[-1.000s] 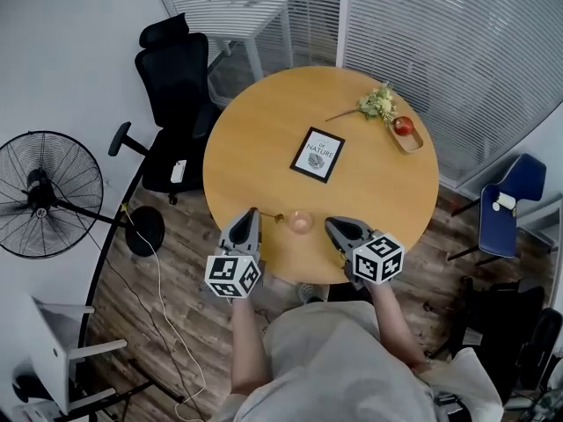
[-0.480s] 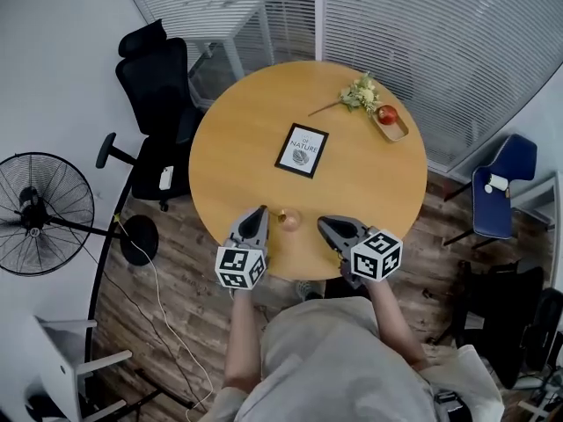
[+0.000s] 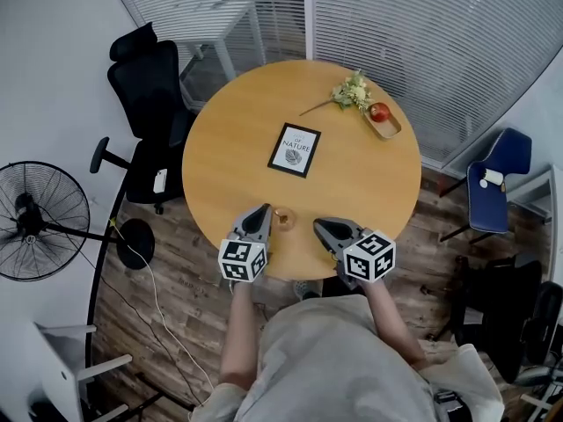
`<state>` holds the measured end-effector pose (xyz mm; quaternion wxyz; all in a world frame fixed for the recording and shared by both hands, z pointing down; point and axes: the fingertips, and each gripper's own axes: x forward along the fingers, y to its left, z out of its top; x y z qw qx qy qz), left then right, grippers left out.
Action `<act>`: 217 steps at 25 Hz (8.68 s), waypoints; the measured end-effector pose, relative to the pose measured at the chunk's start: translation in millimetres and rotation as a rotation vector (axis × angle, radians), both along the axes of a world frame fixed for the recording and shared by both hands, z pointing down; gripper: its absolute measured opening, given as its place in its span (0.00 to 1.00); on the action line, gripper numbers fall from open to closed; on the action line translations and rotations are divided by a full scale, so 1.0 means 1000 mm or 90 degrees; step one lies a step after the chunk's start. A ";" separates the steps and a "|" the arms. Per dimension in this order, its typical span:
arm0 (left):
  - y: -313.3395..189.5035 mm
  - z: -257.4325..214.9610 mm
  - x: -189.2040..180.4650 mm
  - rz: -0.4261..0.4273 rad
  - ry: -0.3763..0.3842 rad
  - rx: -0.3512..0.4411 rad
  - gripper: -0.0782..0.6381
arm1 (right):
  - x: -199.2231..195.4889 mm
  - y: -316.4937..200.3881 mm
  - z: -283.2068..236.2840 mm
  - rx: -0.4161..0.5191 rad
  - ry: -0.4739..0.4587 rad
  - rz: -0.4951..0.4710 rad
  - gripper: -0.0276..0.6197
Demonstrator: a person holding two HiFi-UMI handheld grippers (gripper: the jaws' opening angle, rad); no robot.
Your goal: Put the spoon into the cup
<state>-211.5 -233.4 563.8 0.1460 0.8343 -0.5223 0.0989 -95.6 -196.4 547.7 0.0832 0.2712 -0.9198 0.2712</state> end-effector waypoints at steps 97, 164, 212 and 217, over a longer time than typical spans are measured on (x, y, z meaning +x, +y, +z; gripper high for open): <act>-0.035 0.121 0.002 0.069 -0.015 -0.177 0.12 | 0.001 -0.016 0.022 0.007 0.096 -0.009 0.04; 0.063 0.049 -0.056 -0.134 0.057 -0.099 0.18 | -0.048 0.010 0.075 -0.041 0.113 -0.070 0.04; 0.078 0.059 -0.051 -0.149 0.066 -0.099 0.12 | -0.039 0.015 0.068 -0.013 0.087 -0.058 0.04; 0.076 0.059 -0.049 -0.147 0.065 -0.097 0.12 | -0.039 0.014 0.067 -0.011 0.078 -0.054 0.04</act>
